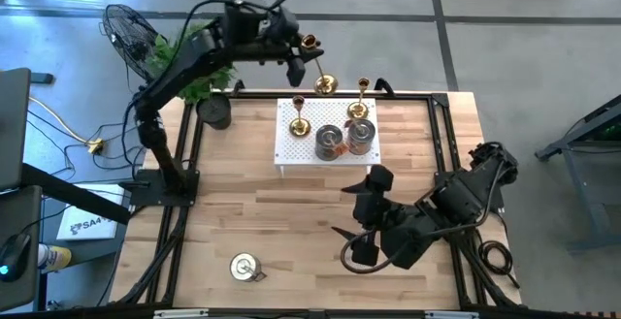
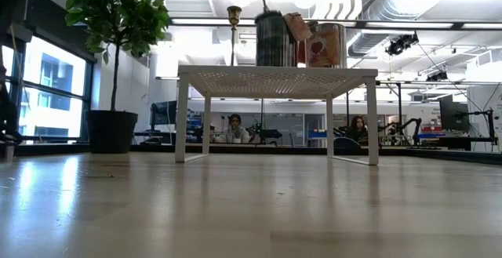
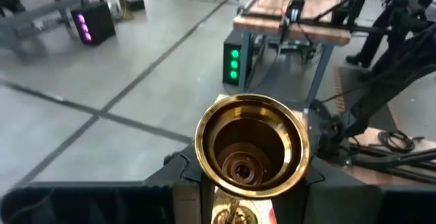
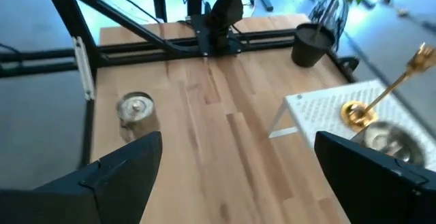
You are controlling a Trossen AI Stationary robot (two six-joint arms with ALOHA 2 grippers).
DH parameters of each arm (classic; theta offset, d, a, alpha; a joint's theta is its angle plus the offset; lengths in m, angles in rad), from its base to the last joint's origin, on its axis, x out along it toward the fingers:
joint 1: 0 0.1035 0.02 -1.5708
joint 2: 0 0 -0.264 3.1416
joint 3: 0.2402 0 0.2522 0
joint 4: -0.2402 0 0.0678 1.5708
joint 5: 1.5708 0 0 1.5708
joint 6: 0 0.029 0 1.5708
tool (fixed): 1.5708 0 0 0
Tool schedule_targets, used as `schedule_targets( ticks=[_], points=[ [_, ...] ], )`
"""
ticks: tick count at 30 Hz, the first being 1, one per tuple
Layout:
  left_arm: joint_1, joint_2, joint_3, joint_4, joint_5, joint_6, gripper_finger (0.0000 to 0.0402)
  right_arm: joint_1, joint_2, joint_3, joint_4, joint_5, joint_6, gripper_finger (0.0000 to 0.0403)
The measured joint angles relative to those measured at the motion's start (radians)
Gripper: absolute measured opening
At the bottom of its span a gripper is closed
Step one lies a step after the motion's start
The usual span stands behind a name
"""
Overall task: Pick & Place candle stick holders
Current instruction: Align the gold candle holder with the other gold candle holder on the shelf
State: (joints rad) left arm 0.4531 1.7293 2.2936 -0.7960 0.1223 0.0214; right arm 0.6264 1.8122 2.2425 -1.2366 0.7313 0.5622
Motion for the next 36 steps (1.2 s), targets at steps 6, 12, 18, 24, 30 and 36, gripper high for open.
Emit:
schedule_targets(
  ticks=[6,12,18,24,30,36],
  points=[
    [0.035,0.055,-0.001,-0.012,0.046,-0.007,0.0091,-0.034,-0.031,0.000,0.000,0.010,-0.134,0.0378],
    [0.036,0.075,-0.001,-0.053,0.074,-0.003,0.0091,-0.052,-0.072,0.000,-0.001,0.009,-0.156,0.0378],
    [0.036,0.108,-0.001,-0.101,0.071,0.001,0.0091,-0.050,-0.094,0.000,-0.004,0.023,-0.198,0.0378],
    [0.038,0.150,0.000,-0.101,0.072,0.002,0.0091,-0.051,-0.100,0.001,-0.008,0.030,-0.220,0.0378],
    [0.038,0.171,-0.001,-0.117,0.070,0.011,0.0091,-0.051,-0.100,0.001,-0.010,0.027,-0.230,0.0378],
    [0.038,0.171,-0.001,-0.125,0.069,0.012,0.0091,-0.051,-0.100,0.001,-0.016,0.029,-0.228,0.0378]
  ],
)
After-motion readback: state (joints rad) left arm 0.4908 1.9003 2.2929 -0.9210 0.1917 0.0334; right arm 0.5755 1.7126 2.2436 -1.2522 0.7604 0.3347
